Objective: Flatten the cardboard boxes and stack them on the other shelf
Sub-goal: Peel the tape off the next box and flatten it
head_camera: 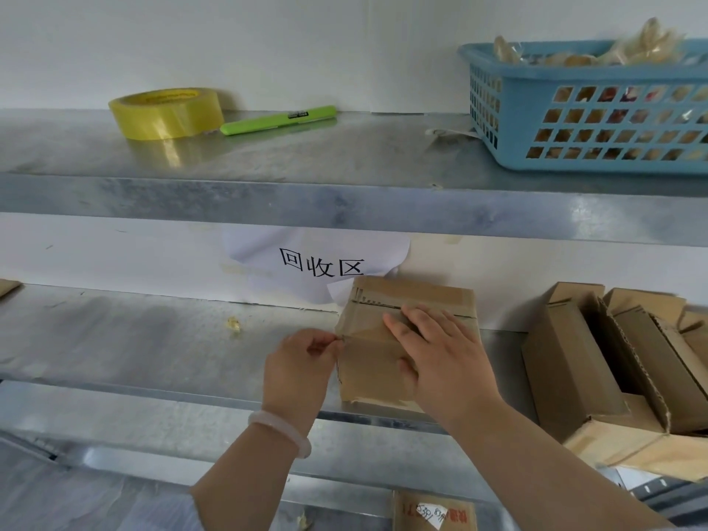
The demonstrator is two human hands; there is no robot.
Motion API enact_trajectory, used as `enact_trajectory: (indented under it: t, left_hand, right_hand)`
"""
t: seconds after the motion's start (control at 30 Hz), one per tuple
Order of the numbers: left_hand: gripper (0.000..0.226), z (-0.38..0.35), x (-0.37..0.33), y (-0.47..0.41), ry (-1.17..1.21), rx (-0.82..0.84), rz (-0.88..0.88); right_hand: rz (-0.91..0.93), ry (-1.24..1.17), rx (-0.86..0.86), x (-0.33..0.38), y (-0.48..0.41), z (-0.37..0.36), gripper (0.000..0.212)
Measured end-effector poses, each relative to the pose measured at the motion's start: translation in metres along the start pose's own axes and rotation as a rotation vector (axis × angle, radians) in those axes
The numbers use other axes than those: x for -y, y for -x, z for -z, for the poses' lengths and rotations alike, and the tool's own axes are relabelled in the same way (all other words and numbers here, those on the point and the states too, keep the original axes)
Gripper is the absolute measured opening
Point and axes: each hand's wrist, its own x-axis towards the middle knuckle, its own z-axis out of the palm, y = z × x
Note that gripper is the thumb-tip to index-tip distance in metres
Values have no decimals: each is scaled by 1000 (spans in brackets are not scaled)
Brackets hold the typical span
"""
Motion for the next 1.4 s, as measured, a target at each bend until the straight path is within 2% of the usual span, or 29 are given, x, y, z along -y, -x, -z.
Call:
enact_trajectory:
  t: [0.07,0.17,0.3,0.47,0.53,0.6,0.67,0.8,0.83,0.9,0.97,1.03,1.17,1.27,1.33,1.4]
  left_hand:
    - [1,1,-1,1,-107,-39,-127]
    - [8,3,1,0,-242,-32,-254]
    - [12,3,-2,-3,-339,13,-223]
    - [20,-2,-10,-7,-34,173,140]
    - [23,2,-13,-8,213,239,295]
    - [28,8,-15,-7,567,339,431]
    - [33,13,-12,-8,772,395,472]
    - [31,12,-10,-5,876,366,439]
    - [32,11,-10,-4,841,335,408]
    - [27,9,-8,-5,581,221,280]
    - [16,11,-6,-8,267,76,95]
    - [12,18,-3,-13,121,-7,-91]
    - [23,30,1,-20,-47,125,-470]
    - [14,30,-1,-23,-253,109,-698]
    - [8,28,-5,-24,-301,87,-760]
    - [3,26,-8,-26,-325,95,-734]
  right_hand:
    - [3,1,-7,0,0,0,57]
    - [4,1,-17,1,2,0,57]
    - [1,-10,-48,1,1,-1,58]
    - [6,14,-44,0,1,-2,59]
    - [6,23,-40,0,1,-1,58]
    - [8,22,-37,1,1,-1,58]
    - [16,24,-35,1,2,-1,58]
    - [16,15,-59,1,5,-1,58]
    - [17,10,-62,1,5,-1,58]
    - [25,3,-60,0,5,-1,58]
    - [26,-8,-68,0,5,-2,58]
    - [27,-11,-71,0,5,-2,57]
    - [25,3,-68,-2,4,-2,58]
    - [25,13,-70,-1,4,-2,58]
    - [25,16,-82,-1,5,-2,57]
    - [28,14,-95,-1,6,-3,57]
